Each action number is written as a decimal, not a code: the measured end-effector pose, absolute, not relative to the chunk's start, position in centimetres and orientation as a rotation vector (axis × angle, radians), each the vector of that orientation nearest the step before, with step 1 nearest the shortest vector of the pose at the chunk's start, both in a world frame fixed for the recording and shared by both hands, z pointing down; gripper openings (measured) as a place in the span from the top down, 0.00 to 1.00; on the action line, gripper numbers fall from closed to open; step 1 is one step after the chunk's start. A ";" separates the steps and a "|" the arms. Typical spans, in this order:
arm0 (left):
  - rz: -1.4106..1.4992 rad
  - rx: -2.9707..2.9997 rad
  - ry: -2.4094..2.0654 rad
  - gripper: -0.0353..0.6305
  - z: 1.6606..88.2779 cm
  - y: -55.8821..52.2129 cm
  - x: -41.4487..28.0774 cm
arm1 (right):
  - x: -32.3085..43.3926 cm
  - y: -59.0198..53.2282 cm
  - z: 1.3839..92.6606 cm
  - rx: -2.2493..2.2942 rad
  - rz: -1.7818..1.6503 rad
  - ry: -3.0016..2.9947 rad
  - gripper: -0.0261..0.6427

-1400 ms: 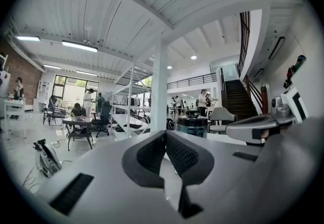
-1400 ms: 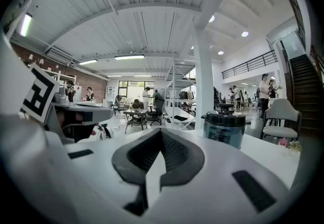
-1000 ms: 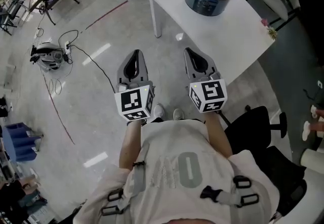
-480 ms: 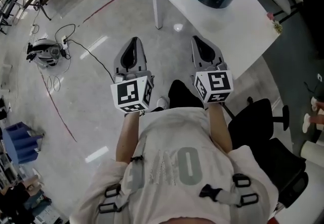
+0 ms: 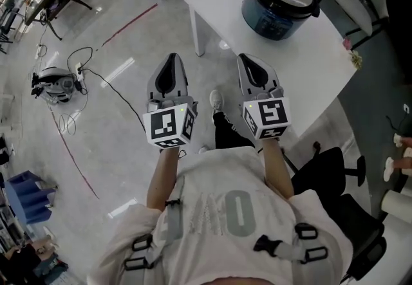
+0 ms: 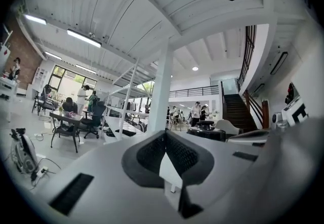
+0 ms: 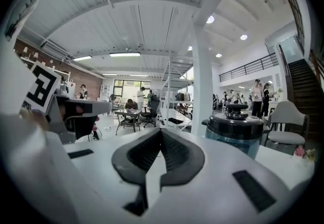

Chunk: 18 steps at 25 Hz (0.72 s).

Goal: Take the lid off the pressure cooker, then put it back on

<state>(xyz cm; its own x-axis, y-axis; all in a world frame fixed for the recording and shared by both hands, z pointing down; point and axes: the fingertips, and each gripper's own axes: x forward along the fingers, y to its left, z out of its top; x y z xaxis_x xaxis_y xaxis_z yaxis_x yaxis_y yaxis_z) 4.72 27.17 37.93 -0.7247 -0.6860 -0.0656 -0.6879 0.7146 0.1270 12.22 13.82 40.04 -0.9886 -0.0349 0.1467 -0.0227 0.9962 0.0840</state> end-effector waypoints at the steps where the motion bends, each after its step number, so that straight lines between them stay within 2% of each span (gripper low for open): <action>1: 0.233 -1.161 2.886 0.92 37.4 25.9 3.4 | 10.8 12.9 39.6 0.032 -0.142 -2.998 0.95; 10: 0.273 -1.193 2.791 0.92 32.5 14.5 -7.5 | -0.2 4.3 36.4 -0.021 -0.110 -3.052 0.95; 18: 0.248 -1.255 2.779 0.92 31.7 7.9 -11.7 | -5.1 -0.1 36.5 -0.039 -0.056 -3.041 0.95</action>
